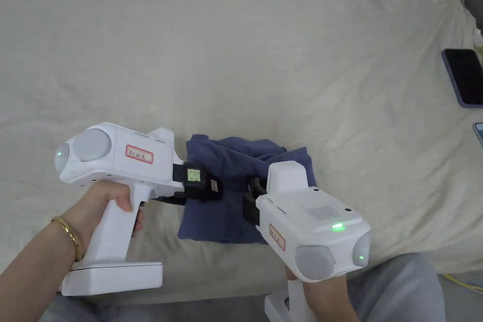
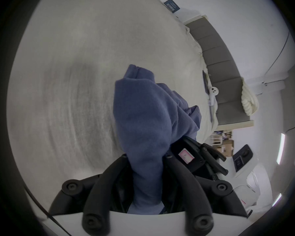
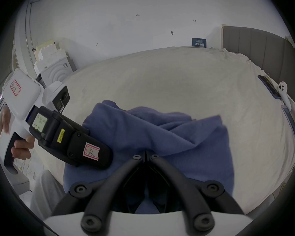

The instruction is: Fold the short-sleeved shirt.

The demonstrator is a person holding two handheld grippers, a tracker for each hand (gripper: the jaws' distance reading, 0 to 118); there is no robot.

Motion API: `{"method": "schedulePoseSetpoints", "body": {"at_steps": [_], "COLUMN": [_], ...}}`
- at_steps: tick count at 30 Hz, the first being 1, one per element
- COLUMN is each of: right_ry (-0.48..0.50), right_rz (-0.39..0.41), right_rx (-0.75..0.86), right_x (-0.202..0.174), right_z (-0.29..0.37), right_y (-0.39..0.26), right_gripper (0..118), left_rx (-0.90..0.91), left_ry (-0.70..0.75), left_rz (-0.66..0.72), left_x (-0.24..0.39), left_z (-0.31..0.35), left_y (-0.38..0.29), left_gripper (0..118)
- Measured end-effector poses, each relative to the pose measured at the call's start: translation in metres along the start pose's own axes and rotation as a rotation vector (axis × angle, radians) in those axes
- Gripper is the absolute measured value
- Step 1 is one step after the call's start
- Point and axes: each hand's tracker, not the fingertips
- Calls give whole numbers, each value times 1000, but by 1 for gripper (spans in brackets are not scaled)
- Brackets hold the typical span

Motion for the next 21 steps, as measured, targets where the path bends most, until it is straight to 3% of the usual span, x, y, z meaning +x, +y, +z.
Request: {"method": "schedulePoseSetpoints", "body": {"at_steps": [4, 8, 12, 21], "right_ry": [26, -6, -63, -167], "right_rz": [6, 62, 96, 97], "right_rx": [162, 330, 470, 511], "right_x": [6, 14, 21, 33], "right_z": [45, 92, 129, 143], "right_y": [26, 59, 87, 109], "right_gripper": [0, 0, 0, 0], "left_rx": [36, 90, 139, 192], "left_ry": [-23, 162, 302, 674], "left_rz": [-25, -72, 26, 157], "left_x": [18, 5, -43, -161], "left_z": [40, 96, 152, 249], "left_y": [1, 1, 2, 6], "left_gripper": [19, 19, 19, 18]}}
